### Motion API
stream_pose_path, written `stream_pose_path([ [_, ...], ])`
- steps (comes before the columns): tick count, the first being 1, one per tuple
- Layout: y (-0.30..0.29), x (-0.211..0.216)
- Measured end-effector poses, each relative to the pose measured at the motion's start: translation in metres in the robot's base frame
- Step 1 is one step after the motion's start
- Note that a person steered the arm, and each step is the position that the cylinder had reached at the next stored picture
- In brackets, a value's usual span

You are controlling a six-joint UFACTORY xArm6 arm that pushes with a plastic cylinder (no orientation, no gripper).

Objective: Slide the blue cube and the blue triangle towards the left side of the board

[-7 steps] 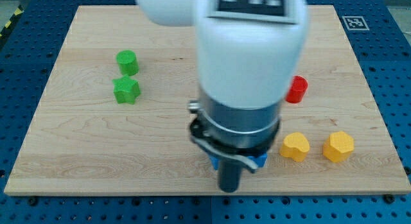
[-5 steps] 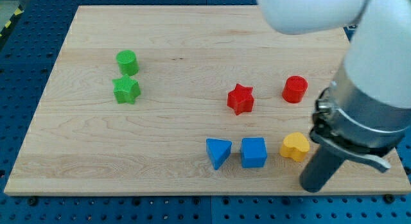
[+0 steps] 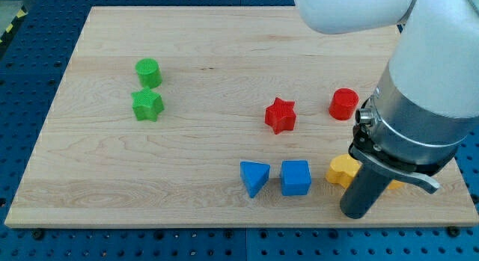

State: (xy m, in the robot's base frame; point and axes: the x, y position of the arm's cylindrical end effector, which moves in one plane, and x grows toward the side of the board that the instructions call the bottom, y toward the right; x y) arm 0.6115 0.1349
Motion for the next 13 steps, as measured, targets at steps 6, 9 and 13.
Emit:
stream_pose_path([
  [6,-0.077,-0.029],
  [9,-0.124,-0.034],
  [13,-0.172,-0.078],
])
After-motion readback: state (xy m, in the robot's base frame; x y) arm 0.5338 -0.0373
